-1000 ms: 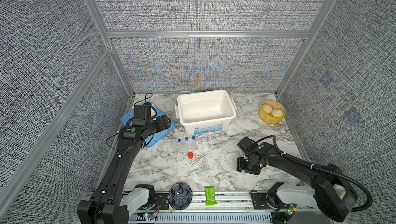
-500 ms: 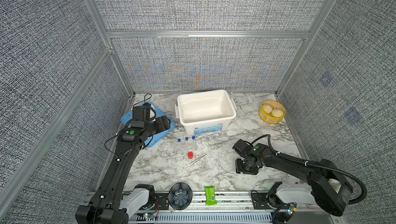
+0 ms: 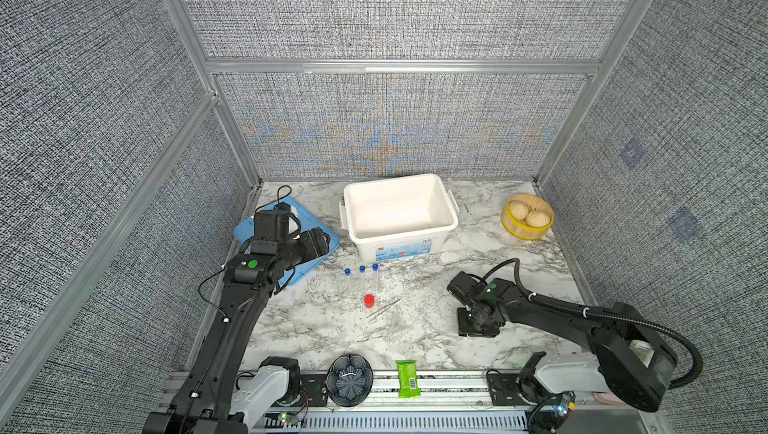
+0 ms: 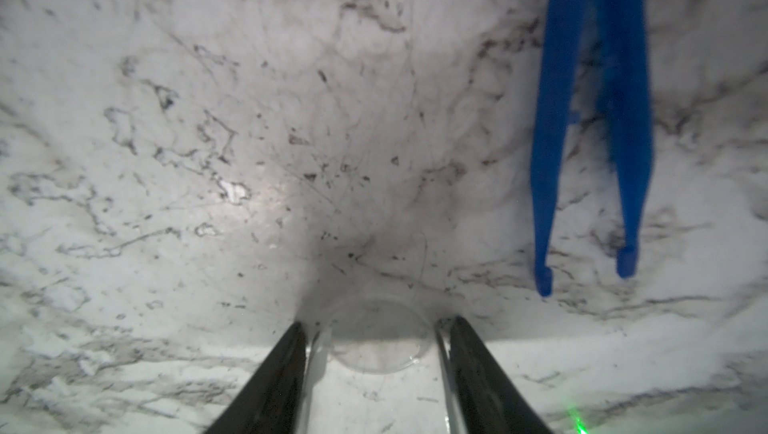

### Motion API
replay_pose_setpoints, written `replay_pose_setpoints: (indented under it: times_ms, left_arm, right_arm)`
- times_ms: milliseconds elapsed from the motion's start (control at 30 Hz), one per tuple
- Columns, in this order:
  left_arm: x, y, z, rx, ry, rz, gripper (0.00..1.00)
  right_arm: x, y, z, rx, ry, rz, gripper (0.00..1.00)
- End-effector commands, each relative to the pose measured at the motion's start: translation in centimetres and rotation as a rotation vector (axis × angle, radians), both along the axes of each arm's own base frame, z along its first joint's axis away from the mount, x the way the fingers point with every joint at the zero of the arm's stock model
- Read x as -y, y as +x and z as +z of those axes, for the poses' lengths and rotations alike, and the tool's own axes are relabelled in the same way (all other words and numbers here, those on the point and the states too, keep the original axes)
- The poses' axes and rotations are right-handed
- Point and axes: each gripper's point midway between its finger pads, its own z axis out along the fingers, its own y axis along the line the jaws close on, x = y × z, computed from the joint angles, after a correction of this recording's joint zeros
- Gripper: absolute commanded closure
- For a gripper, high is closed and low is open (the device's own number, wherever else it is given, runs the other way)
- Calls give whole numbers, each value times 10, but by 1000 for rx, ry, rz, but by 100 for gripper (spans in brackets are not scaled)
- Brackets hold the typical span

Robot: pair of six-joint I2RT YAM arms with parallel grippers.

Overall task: Organize the chemistry lab equipment
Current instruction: 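Lower the right gripper around the glass beaker and close on it, then lift the glass beaker with the right gripper and carry it into the white bin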

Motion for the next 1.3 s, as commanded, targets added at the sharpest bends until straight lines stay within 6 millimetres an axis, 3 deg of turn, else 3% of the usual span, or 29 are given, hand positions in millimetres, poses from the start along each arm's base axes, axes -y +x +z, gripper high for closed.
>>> replay_pose_setpoints:
  times_ms: [0, 333, 667, 867, 1133, 1267]
  left_arm:
    - [-3, 0, 1, 5, 4, 14, 15]
    - [-3, 0, 1, 0, 1, 22, 15]
    - [-3, 0, 1, 0, -5, 25, 14]
    - [-3, 1, 1, 2, -7, 26, 15]
    - [-1, 5, 5, 13, -16, 24, 15]
    - [-2, 7, 4, 6, -6, 25, 15]
  right_arm:
    - [1, 6, -1, 35, -14, 19, 50]
    - [-5, 16, 19, 76, -4, 72, 52]
    - [-25, 47, 79, 199, 38, 180, 52]
    - [-50, 84, 137, 316, 84, 278, 52]
    - [-76, 153, 211, 467, 156, 320, 54]
    - [-89, 185, 235, 484, 208, 342, 54]
